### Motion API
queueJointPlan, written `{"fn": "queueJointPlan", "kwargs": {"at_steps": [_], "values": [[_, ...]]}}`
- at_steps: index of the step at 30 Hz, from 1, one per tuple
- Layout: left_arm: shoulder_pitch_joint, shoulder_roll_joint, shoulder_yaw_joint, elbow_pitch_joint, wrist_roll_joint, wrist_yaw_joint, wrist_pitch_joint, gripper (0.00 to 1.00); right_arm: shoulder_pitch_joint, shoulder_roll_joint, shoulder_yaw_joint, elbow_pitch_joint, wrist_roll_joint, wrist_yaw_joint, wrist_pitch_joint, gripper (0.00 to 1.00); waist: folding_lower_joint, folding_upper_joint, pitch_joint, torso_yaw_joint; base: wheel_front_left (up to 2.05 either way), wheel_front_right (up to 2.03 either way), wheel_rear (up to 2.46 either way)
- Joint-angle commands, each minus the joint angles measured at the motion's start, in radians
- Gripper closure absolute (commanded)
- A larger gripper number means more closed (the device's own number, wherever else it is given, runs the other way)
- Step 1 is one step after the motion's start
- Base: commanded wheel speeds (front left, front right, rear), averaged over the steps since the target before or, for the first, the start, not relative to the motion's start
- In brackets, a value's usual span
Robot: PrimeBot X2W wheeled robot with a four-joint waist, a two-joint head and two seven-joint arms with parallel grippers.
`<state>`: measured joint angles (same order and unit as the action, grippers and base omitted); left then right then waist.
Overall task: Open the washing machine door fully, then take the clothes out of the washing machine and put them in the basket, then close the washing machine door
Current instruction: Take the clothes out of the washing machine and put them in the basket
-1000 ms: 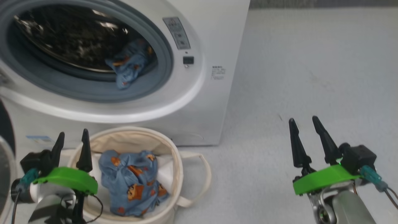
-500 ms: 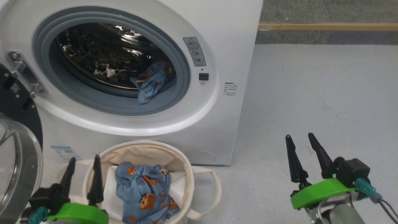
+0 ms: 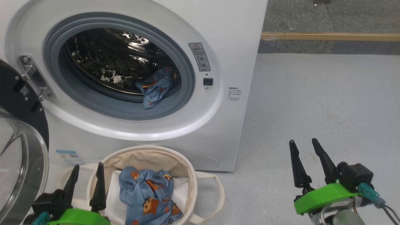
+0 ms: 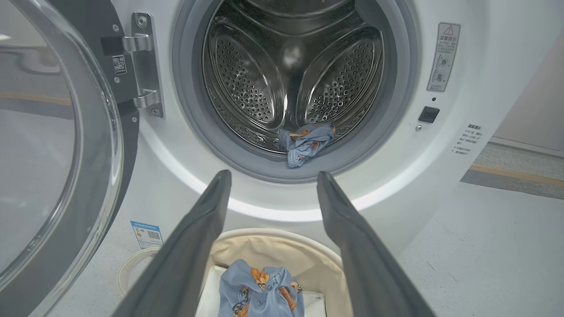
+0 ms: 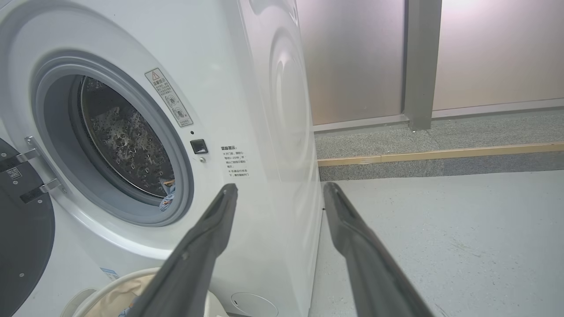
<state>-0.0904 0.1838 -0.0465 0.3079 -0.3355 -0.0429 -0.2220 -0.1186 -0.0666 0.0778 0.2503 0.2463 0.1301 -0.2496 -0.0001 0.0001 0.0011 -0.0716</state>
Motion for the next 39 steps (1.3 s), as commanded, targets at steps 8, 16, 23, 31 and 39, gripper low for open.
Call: {"fn": "queueJointPlan", "kwargs": {"at_steps": [8, 16, 23, 31, 39], "values": [[-0.032, 0.035, 0.033, -0.036, -0.015, 0.007, 0.005, 0.0, -0.017, 0.005, 0.018, -0.031, -0.008, 0.001, -0.012, 0.0, 0.0001, -0.0001, 0.004, -0.012, 0.0, 0.0, 0.0], [-0.028, 0.042, 0.027, -0.047, -0.016, 0.014, 0.011, 0.0, -0.021, 0.007, 0.02, -0.029, -0.007, 0.001, -0.012, 0.0, 0.0001, -0.0001, 0.006, -0.014, 0.0, 0.0, 0.0], [-0.025, 0.049, 0.02, -0.056, -0.018, 0.016, 0.016, 0.0, -0.023, 0.008, 0.026, -0.03, -0.008, 0.001, -0.012, 0.0, 0.0001, -0.0001, 0.006, -0.016, 0.0, 0.0, 0.0], [-0.023, 0.055, 0.012, -0.062, -0.022, 0.017, 0.02, 0.0, -0.021, 0.008, 0.035, -0.031, -0.011, 0.001, -0.012, 0.0, 0.0001, -0.0001, 0.008, -0.019, 0.0, 0.0, 0.0], [-0.045, 0.062, 0.007, -0.065, -0.032, 0.012, 0.031, 0.0, -0.026, 0.009, 0.034, -0.037, -0.009, 0.001, -0.012, 0.0, 0.0001, -0.0001, 0.027, -0.021, 0.0, 0.0, 0.0]]}}
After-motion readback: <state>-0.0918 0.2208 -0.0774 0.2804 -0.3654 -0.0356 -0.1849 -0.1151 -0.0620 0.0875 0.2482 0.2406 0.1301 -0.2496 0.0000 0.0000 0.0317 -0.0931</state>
